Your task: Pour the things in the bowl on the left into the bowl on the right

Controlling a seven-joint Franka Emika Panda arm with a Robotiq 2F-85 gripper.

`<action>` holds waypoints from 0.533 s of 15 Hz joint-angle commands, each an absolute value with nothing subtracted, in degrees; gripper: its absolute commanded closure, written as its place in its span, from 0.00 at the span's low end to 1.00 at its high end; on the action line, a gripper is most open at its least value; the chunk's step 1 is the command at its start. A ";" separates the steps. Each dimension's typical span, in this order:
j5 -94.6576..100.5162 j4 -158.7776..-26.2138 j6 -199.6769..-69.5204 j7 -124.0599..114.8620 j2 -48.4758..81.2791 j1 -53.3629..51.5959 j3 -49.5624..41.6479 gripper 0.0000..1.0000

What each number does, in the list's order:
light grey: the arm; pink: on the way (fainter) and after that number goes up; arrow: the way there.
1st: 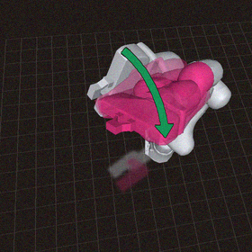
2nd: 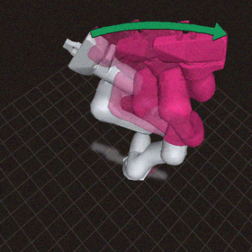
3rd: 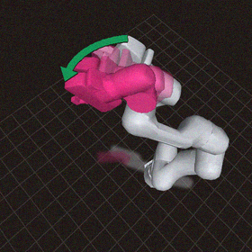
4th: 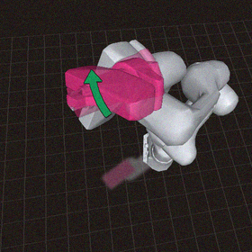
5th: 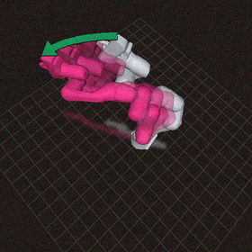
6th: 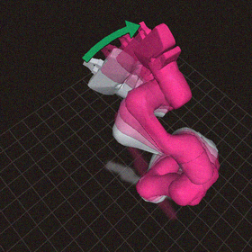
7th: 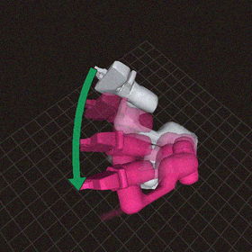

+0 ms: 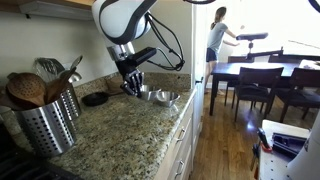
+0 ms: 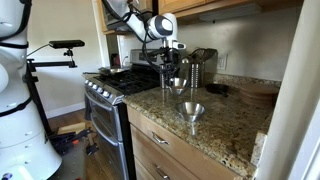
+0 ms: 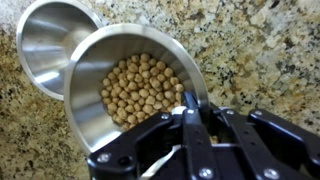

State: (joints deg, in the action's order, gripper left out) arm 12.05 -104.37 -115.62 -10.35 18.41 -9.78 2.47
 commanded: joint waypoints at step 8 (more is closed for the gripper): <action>6.49 -111.22 -118.18 -4.51 12.55 -5.71 2.92 0.96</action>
State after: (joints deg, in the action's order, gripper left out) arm 8.50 -107.66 -116.13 -6.66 15.61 -7.01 2.50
